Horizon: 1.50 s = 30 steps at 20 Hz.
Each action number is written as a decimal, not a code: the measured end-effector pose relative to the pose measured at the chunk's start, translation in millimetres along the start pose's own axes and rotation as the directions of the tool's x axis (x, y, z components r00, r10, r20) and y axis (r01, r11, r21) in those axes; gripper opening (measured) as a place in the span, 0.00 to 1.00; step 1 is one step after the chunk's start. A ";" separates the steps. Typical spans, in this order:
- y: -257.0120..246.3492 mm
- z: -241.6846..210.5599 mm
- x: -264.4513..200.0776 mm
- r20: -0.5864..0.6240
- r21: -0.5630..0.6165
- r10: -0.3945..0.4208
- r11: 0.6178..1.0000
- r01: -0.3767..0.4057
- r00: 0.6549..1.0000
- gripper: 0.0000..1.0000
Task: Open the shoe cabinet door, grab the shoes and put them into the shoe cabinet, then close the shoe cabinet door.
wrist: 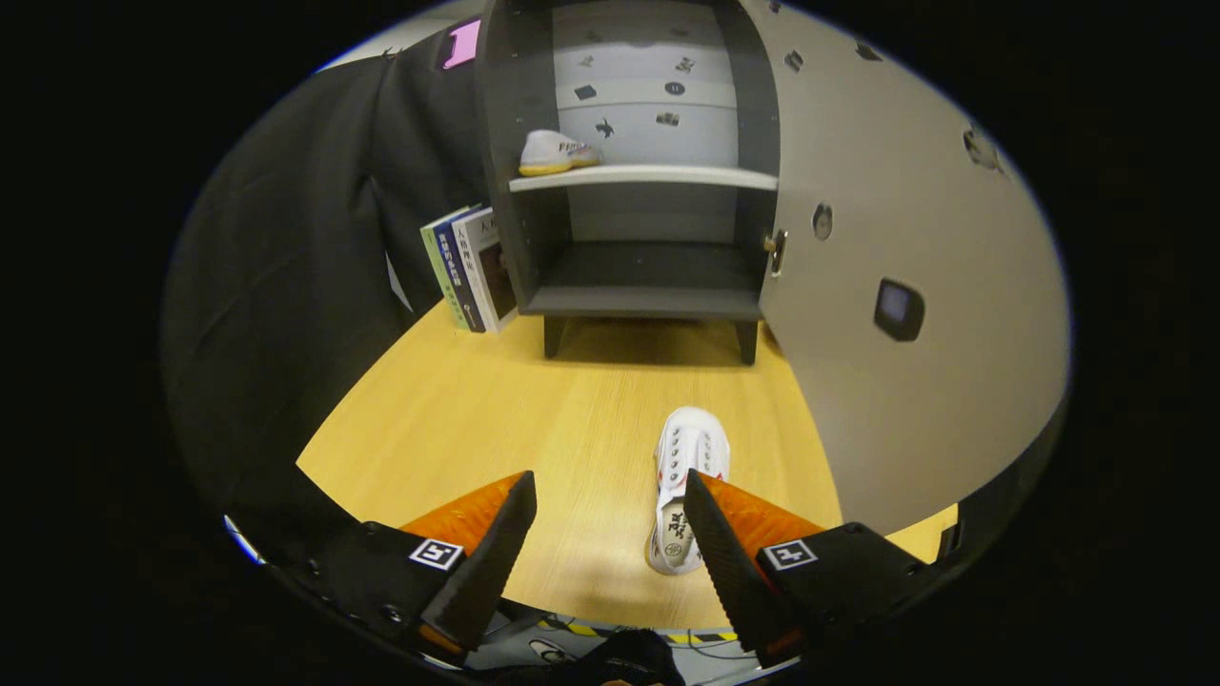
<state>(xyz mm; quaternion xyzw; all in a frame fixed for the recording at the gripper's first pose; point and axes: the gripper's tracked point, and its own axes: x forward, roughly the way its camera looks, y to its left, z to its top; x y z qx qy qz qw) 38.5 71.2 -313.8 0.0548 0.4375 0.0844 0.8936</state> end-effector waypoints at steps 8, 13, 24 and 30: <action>-17.9 -61.0 76.7 -0.142 -0.019 -0.013 1.000 0.010 0.990 0.98; -28.8 -81.4 106.1 -0.182 0.001 -0.021 1.000 0.022 0.983 0.99; -45.2 -58.7 152.4 -0.059 -0.073 -0.096 0.993 0.092 0.994 0.94; -69.8 -48.0 157.3 -0.054 -0.069 -0.131 0.990 0.127 0.990 0.27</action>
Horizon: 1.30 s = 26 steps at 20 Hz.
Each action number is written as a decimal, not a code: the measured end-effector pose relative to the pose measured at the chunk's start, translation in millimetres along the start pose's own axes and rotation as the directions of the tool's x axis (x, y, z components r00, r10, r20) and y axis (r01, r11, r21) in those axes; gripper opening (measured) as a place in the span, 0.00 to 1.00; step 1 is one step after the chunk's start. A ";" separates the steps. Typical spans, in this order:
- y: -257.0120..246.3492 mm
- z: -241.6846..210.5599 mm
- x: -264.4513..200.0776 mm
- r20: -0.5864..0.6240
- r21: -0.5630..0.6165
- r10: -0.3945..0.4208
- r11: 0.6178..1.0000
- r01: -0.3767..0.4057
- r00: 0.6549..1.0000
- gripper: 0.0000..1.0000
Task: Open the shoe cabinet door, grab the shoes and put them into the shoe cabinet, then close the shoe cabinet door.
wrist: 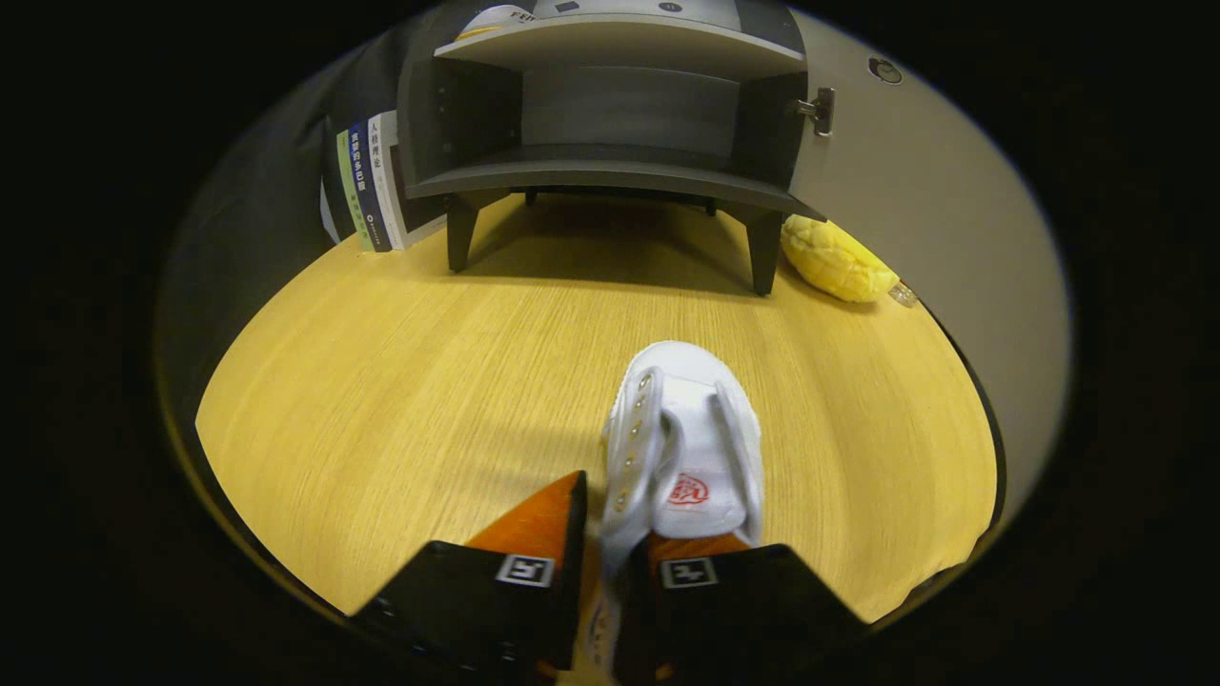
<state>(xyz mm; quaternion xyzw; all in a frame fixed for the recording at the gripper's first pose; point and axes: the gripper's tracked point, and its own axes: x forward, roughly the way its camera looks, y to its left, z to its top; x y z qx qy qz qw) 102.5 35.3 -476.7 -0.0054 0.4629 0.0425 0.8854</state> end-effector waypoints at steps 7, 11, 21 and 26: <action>-1.7 11.3 -3.1 0.036 -0.034 0.041 0.999 -0.040 0.999 0.02; -9.6 22.2 -16.4 0.073 -0.020 0.022 1.000 -0.021 0.997 0.02; -2.8 106.4 -97.1 0.259 -0.034 0.006 0.999 0.003 0.966 0.02; 4.8 179.1 -142.6 0.371 -0.040 0.003 0.999 0.013 0.929 0.02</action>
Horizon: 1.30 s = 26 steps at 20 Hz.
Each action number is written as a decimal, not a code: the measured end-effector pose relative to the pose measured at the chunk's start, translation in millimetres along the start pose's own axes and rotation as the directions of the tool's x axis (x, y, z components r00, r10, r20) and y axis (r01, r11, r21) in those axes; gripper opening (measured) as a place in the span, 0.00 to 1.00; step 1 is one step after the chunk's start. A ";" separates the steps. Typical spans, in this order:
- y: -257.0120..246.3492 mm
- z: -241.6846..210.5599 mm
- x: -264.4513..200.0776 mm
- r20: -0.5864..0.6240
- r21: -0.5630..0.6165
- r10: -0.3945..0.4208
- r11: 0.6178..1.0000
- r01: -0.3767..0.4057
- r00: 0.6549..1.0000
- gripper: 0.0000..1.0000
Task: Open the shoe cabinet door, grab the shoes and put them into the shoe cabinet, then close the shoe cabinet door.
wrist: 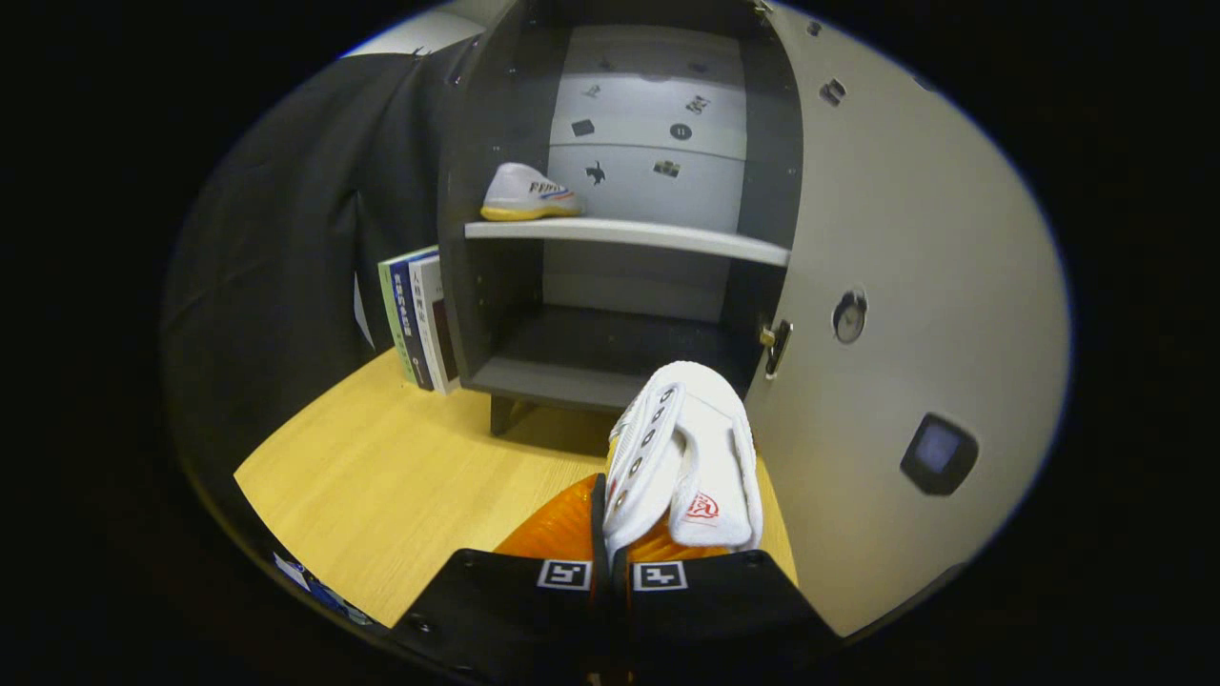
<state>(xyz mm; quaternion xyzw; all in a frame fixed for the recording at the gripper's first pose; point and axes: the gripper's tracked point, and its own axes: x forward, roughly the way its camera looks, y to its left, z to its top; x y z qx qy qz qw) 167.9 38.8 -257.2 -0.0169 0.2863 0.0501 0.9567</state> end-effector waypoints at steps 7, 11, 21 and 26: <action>-8.6 117.2 -6.7 0.137 -0.031 -0.044 0.998 0.048 0.990 0.02; -21.1 182.3 2.9 0.201 0.016 -0.067 0.998 0.065 0.977 0.02; -49.8 297.3 56.8 0.288 0.022 -0.124 0.992 0.122 0.950 0.02; -59.6 314.4 110.5 0.255 0.011 -0.124 0.992 0.125 0.959 0.02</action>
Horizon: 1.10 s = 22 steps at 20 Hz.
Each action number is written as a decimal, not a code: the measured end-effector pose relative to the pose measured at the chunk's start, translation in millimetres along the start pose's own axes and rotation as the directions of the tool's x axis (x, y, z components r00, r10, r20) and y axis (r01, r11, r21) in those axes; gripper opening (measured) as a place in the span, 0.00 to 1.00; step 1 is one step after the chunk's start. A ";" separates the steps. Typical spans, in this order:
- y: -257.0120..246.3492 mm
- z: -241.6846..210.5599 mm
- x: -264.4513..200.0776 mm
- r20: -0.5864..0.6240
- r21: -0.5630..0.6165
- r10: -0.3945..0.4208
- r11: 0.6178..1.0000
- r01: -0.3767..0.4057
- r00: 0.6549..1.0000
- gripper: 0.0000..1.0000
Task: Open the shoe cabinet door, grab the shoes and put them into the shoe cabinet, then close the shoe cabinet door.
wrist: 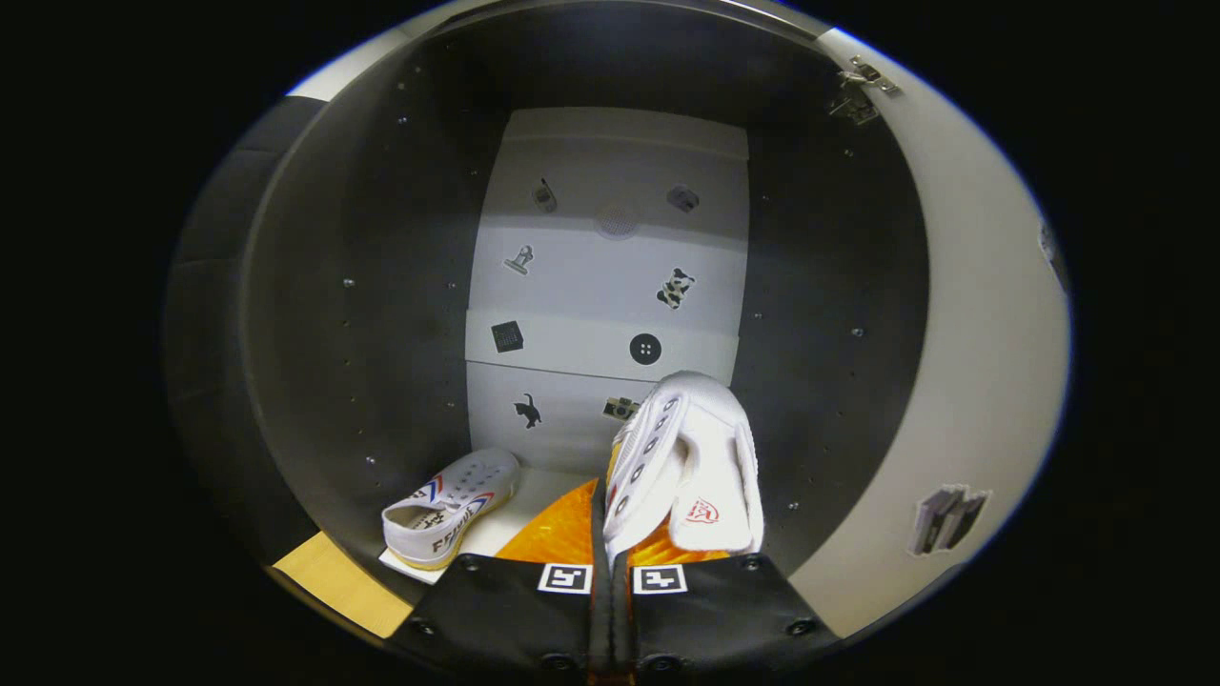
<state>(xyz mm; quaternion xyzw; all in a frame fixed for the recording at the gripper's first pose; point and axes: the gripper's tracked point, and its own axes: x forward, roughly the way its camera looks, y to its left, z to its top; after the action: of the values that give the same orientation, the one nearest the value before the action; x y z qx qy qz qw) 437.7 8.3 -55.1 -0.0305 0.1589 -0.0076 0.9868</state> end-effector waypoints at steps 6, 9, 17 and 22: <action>4.8 -33.0 70.4 -0.118 -0.015 0.023 1.000 -0.025 0.993 0.02; 10.5 -58.5 97.8 -0.185 -0.021 0.034 0.999 -0.039 0.982 0.02; 31.5 -96.5 127.2 -0.304 0.071 0.090 0.995 -0.072 0.948 0.04; 39.7 -96.7 120.9 -0.322 0.090 0.107 0.993 -0.082 0.941 0.26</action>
<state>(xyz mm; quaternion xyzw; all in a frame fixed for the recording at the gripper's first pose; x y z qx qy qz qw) 522.3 39.3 -187.1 0.0160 0.3209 0.0290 0.9465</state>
